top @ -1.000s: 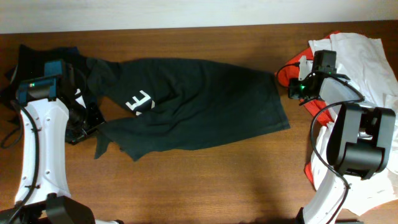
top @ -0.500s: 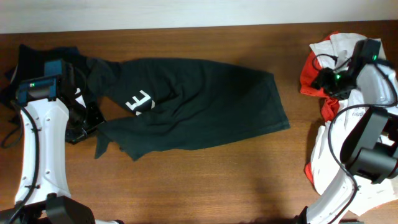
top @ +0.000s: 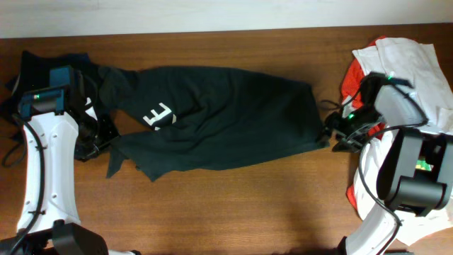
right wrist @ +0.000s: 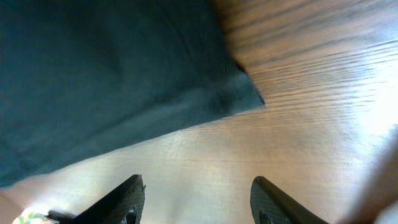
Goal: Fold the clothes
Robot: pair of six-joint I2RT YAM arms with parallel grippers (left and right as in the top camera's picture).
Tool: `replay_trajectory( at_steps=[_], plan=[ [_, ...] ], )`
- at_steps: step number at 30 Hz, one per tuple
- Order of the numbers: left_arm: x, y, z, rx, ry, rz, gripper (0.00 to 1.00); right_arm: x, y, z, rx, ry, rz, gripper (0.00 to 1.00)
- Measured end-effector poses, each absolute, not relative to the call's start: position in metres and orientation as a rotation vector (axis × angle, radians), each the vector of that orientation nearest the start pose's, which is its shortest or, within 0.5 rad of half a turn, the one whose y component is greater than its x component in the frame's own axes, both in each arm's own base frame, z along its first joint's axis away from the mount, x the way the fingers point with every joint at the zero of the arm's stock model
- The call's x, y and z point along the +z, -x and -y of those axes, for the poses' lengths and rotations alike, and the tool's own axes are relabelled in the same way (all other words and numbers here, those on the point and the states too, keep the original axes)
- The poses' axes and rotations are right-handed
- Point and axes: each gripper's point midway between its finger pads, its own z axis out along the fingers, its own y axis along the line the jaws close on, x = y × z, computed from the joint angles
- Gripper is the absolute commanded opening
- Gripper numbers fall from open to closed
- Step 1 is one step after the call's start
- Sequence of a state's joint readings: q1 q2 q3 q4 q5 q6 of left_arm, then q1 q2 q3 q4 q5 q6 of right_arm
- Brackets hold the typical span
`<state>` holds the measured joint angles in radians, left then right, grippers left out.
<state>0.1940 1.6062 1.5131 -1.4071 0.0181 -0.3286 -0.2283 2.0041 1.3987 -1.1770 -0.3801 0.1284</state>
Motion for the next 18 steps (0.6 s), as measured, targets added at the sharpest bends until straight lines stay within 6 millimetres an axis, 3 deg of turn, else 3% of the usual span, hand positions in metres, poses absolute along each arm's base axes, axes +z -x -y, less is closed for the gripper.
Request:
replay_trajectory(
  at_steps=[4, 11, 13, 17, 18],
  plan=[
    [0.169, -0.291, -0.054, -0.035, 0.792, -2.968, 0.00, 0.007, -0.328, 0.004, 0.594, -0.716, -3.153, 0.59],
    [0.169, -0.292, -0.054, -0.035, 0.792, -2.967, 0.00, 0.006, -0.357, 0.009, 0.577, -0.813, -2.980, 0.54],
    [0.169, -0.291, -0.054, -0.035, 0.792, -2.967, 0.00, 0.005, -0.360, 0.008, 0.571, -0.807, -2.971, 0.44],
    [0.169, -0.291, -0.054, -0.035, 0.792, -2.968, 0.00, 0.003, -0.364, -0.003, 0.545, -0.740, -2.977, 0.07],
    [0.169, -0.291, -0.054, -0.035, 0.792, -2.968, 0.00, 0.001, -0.362, -0.007, 0.536, -0.727, -2.990, 0.04]
  ],
)
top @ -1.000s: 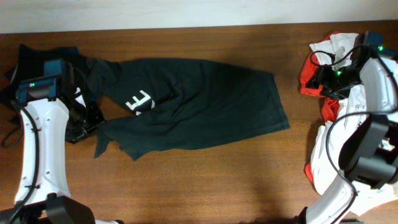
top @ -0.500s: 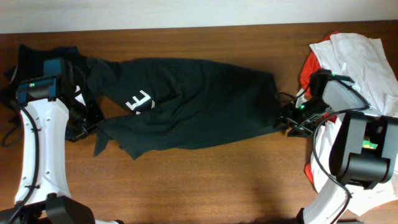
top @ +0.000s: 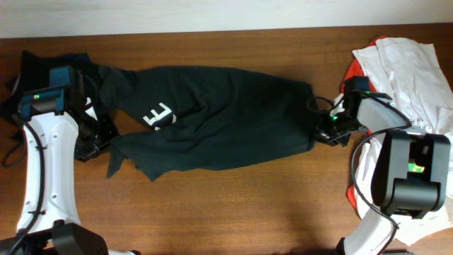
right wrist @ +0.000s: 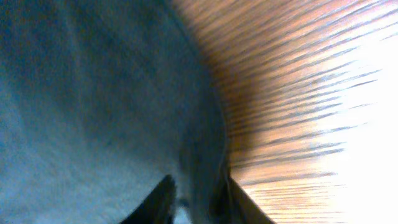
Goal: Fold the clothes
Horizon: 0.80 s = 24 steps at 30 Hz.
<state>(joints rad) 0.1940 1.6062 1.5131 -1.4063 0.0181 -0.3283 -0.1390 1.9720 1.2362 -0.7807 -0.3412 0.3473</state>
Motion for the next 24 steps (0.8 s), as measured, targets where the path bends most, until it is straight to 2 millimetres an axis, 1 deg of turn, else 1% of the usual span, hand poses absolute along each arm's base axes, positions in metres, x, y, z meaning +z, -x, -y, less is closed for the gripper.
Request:
replay_trajectory(
  at_steps=[2, 4, 6, 7, 8, 9, 10, 12, 13, 14, 15, 16, 17, 18, 19, 20, 22, 23, 24],
  plan=[
    [0.169, -0.291, -0.054, -0.036, 0.792, -2.968, 0.00, -0.001, -0.360, -0.013, 0.532, -0.708, -3.007, 0.04],
    [0.169, -0.292, -0.054, -0.035, 0.792, -2.967, 0.00, -0.001, -0.357, -0.013, 0.532, -0.709, -3.018, 0.04],
    [0.169, -0.292, -0.054, -0.035, 0.792, -2.966, 0.00, 0.000, -0.344, -0.012, 0.526, -0.741, -3.071, 0.04],
    [0.169, -0.293, -0.054, -0.038, 0.790, -2.962, 0.00, 0.003, -0.332, -0.009, 0.520, -0.771, -3.129, 0.04],
    [0.170, -0.297, -0.053, -0.054, 0.770, -2.951, 0.00, 0.008, -0.327, -0.006, 0.516, -0.781, -3.158, 0.04],
    [0.170, -0.301, -0.052, -0.069, 0.748, -2.942, 0.00, 0.020, -0.329, 0.001, 0.515, -0.783, -3.169, 0.04],
    [0.172, -0.305, -0.051, -0.090, 0.726, -2.932, 0.00, 0.036, -0.336, 0.008, 0.512, -0.774, -3.162, 0.04],
    [0.182, -0.315, -0.049, -0.123, 0.682, -2.893, 0.00, 0.081, -0.359, 0.023, 0.499, -0.725, -3.103, 0.04],
    [0.196, -0.325, -0.048, -0.138, 0.633, -2.854, 0.00, 0.117, -0.375, 0.031, 0.488, -0.678, -3.030, 0.04],
    [0.208, -0.333, -0.049, -0.145, 0.602, -2.818, 0.00, 0.136, -0.381, 0.034, 0.476, -0.651, -2.997, 0.04],
    [0.228, -0.343, -0.050, -0.148, 0.561, -2.760, 0.00, 0.169, -0.388, 0.038, 0.455, -0.612, -2.938, 0.04],
    [0.255, -0.355, -0.052, -0.147, 0.518, -2.680, 0.00, 0.210, -0.394, 0.041, 0.423, -0.559, -2.856, 0.04],
    [0.276, -0.362, -0.053, -0.144, 0.489, -2.620, 0.00, 0.236, -0.394, 0.042, 0.402, -0.533, -2.810, 0.04],
    [0.294, -0.366, -0.053, -0.144, 0.470, -2.574, 0.00, 0.265, -0.392, 0.043, 0.381, -0.507, -2.755, 0.04],
    [0.311, -0.369, -0.054, -0.142, 0.453, -2.525, 0.00, 0.289, -0.389, 0.043, 0.364, -0.484, -2.709, 0.04],
    [0.340, -0.373, -0.056, -0.141, 0.432, -2.445, 0.00, 0.323, -0.383, 0.043, 0.335, -0.458, -2.632, 0.04],
    [0.372, -0.371, -0.062, -0.141, 0.424, -2.359, 0.00, 0.363, -0.372, 0.043, 0.297, -0.420, -2.534, 0.04],
    [0.391, -0.368, -0.068, -0.148, 0.429, -2.304, 0.00, 0.387, -0.369, 0.043, 0.275, -0.386, -2.456, 0.04],
    [0.407, -0.362, -0.073, -0.156, 0.438, -2.262, 0.00, 0.405, -0.364, 0.043, 0.258, -0.363, -2.399, 0.04]
  ],
)
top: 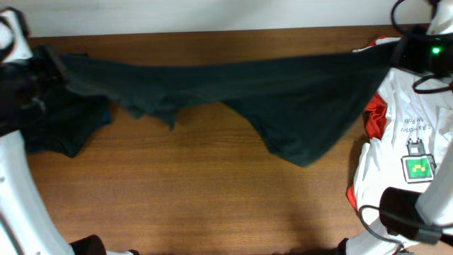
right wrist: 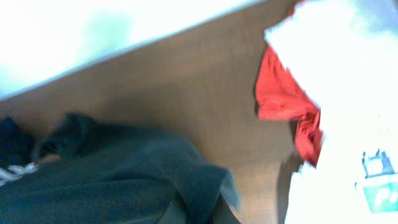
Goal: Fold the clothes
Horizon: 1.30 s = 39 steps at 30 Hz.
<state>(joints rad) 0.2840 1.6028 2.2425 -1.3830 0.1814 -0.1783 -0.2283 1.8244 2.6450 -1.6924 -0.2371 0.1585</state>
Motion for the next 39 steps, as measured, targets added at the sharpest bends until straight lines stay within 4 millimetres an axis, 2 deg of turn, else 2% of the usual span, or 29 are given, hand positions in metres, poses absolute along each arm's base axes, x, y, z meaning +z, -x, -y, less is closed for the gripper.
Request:
replay_trajectory(
  at_steps=[2, 6, 9, 12, 14, 15, 18, 19, 20, 21, 22, 23, 24, 25, 27, 28, 30, 32, 33, 34, 35, 37, 38, 39],
  plan=[
    [0.434, -0.353, -0.081, -0.192, 0.443, -2.185, 0.00, 0.427, -0.356, 0.043, 0.234, -0.340, -2.326, 0.04],
    [0.475, -0.334, -0.094, -0.291, 0.435, -2.050, 0.00, 0.456, -0.334, 0.041, 0.196, -0.320, -2.233, 0.04],
    [0.482, -0.328, -0.092, -0.355, 0.420, -2.027, 0.00, 0.461, -0.329, 0.042, 0.180, -0.315, -2.218, 0.04],
    [0.484, -0.333, -0.081, -0.398, 0.378, -2.027, 0.00, 0.450, -0.342, 0.045, 0.178, -0.321, -2.253, 0.04],
    [0.481, -0.347, -0.069, -0.433, 0.326, -2.040, 0.00, 0.434, -0.370, 0.044, 0.171, -0.290, -2.288, 0.04],
    [0.477, -0.363, -0.062, -0.452, 0.288, -2.047, 0.00, 0.428, -0.385, 0.042, 0.173, -0.271, -2.293, 0.04],
    [0.437, -0.424, -0.061, -0.452, 0.264, -2.120, 0.00, 0.402, -0.441, 0.032, 0.190, -0.211, -2.301, 0.04],
    [0.428, -0.442, -0.062, -0.439, 0.258, -2.123, 0.00, 0.399, -0.455, 0.031, 0.192, -0.201, -2.284, 0.04],
    [0.423, -0.465, -0.065, -0.418, 0.241, -2.101, 0.00, 0.399, -0.487, 0.031, 0.190, -0.177, -2.220, 0.04],
    [0.416, -0.494, -0.069, -0.393, 0.218, -2.067, 0.00, 0.396, -0.498, 0.032, 0.192, -0.179, -2.206, 0.04],
    [0.417, -0.518, -0.070, -0.377, 0.186, -2.010, 0.00, 0.415, -0.532, 0.035, 0.201, -0.180, -2.063, 0.04],
    [0.430, -0.542, -0.073, -0.355, 0.156, -1.907, 0.00, 0.436, -0.551, 0.037, 0.216, -0.190, -1.947, 0.04],
    [0.444, -0.554, -0.074, -0.363, 0.160, -1.832, 0.00, 0.453, -0.562, 0.038, 0.235, -0.202, -1.859, 0.04],
    [0.467, -0.562, -0.077, -0.374, 0.165, -1.727, 0.00, 0.484, -0.569, 0.039, 0.257, -0.207, -1.732, 0.04],
    [0.510, -0.565, -0.080, -0.417, 0.187, -1.555, 0.00, 0.525, -0.568, 0.038, 0.288, -0.208, -1.578, 0.04],
    [0.533, -0.562, -0.083, -0.442, 0.199, -1.465, 0.00, 0.537, -0.564, 0.038, 0.292, -0.209, -1.537, 0.04],
    [0.557, -0.554, -0.089, -0.474, 0.221, -1.394, 0.00, 0.547, -0.553, 0.041, 0.281, -0.232, -1.523, 0.04],
    [0.568, -0.545, -0.093, -0.491, 0.230, -1.372, 0.00, 0.541, -0.542, 0.043, 0.250, -0.248, -1.578, 0.04],
    [0.568, -0.542, -0.094, -0.507, 0.231, -1.385, 0.00, 0.530, -0.538, 0.044, 0.234, -0.259, -1.632, 0.04],
    [0.561, -0.539, -0.094, -0.528, 0.234, -1.427, 0.00, 0.516, -0.533, 0.046, 0.214, -0.268, -1.693, 0.04],
    [0.553, -0.539, -0.093, -0.534, 0.233, -1.463, 0.00, 0.489, -0.527, 0.049, 0.181, -0.301, -1.803, 0.04],
    [0.496, -0.533, -0.086, -0.577, 0.298, -1.701, 0.00, 0.438, -0.512, 0.055, 0.123, -0.360, -2.006, 0.04],
    [0.455, -0.523, -0.080, -0.594, 0.340, -1.869, 0.00, 0.408, -0.499, 0.057, 0.096, -0.393, -2.131, 0.04],
    [0.422, -0.510, -0.076, -0.600, 0.370, -2.006, 0.00, 0.378, -0.486, 0.057, 0.076, -0.422, -2.262, 0.04]
  ],
)
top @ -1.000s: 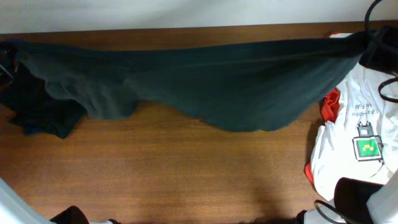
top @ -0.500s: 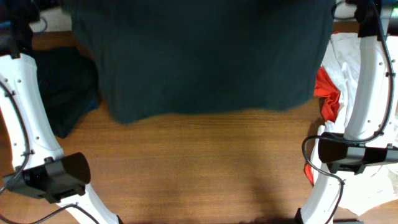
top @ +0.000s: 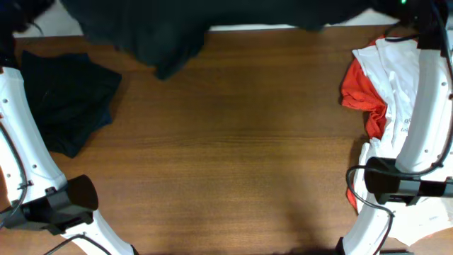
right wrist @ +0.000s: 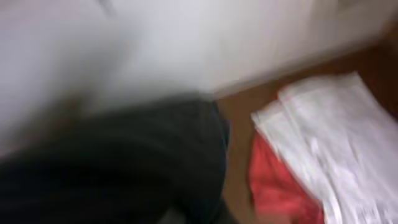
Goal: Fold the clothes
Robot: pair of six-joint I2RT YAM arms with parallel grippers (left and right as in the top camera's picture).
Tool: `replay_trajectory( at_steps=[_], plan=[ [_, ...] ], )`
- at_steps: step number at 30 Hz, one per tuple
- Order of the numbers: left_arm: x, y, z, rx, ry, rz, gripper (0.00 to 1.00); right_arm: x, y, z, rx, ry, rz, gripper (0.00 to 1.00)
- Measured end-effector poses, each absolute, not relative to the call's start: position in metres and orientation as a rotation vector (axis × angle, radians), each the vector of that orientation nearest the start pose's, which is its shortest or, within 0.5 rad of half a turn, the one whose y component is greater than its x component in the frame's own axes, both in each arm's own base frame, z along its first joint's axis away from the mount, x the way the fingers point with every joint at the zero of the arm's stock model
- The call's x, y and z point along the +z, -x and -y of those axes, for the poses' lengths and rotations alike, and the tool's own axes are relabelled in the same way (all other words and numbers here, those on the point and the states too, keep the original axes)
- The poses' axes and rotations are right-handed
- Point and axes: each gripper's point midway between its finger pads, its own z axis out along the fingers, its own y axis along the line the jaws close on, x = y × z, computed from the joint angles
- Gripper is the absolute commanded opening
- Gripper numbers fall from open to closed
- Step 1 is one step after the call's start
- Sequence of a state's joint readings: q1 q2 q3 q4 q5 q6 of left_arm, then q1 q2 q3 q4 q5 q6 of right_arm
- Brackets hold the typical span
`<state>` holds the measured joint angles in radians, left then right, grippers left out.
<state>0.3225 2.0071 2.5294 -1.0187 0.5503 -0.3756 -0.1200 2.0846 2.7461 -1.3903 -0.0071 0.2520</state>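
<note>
A dark T-shirt (top: 212, 18) hangs stretched across the top of the overhead view, lifted high off the wooden table (top: 226, 163). My left gripper (top: 32, 18) is at its left end and my right gripper (top: 396, 8) at its right end, both at the frame's top edge and mostly hidden. The blurred right wrist view shows the dark cloth (right wrist: 124, 162) bunched over the right gripper (right wrist: 199, 214), whose fingers are covered by it. Both grippers stay shut on the shirt.
A dark blue garment (top: 64, 99) lies crumpled at the table's left edge. A pile of white clothes (top: 396, 64) with a red garment (top: 357, 92) sits at the right edge, beside my right arm (top: 425, 106). A white wall runs behind the table.
Both grippers have risen further with the dark shirt. It hung low over the table's back part with a flap drooping to mid-table; now it is up at the frame's top edge.
The dark shirt lay spread on the table, my left gripper at its left end and my right one open beside its right corner. Then the right gripper was shut on that corner. Later the shirt hung stretched between both grippers, and now it hangs higher.
</note>
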Motion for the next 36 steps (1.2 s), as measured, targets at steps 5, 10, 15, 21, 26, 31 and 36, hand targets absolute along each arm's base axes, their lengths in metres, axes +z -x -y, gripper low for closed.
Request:
replay_trajectory(
  at_steps=[5, 10, 15, 21, 26, 31, 36],
  plan=[
    [0.320, -0.443, -0.054, -0.666, 0.458, -2.485, 0.00, 0.281, -0.448, 0.052, 0.049, -0.467, -2.688, 0.04],
    [0.220, -0.411, -0.040, -0.748, 0.480, -2.824, 0.00, 0.209, -0.429, 0.027, 0.217, -0.424, -2.960, 0.04],
    [0.128, -0.338, -0.036, -0.727, 0.625, -3.211, 0.00, 0.120, -0.362, 0.024, 0.181, -0.502, -3.348, 0.04],
    [0.083, -0.282, -0.033, -0.695, 0.671, -3.438, 0.00, 0.073, -0.289, 0.036, -0.041, -0.541, -3.634, 0.04],
    [0.110, -0.272, -0.052, -0.565, 0.723, -3.334, 0.00, 0.080, -0.250, 0.044, -0.086, -0.630, -3.563, 0.04],
    [0.146, -0.209, -0.035, -0.455, 0.695, -3.226, 0.00, 0.112, -0.209, 0.059, -0.049, -0.780, -3.395, 0.04],
    [0.187, -0.180, -0.050, -0.241, 0.810, -2.971, 0.00, 0.128, -0.193, 0.055, -0.052, -0.791, -3.326, 0.04]
  ],
)
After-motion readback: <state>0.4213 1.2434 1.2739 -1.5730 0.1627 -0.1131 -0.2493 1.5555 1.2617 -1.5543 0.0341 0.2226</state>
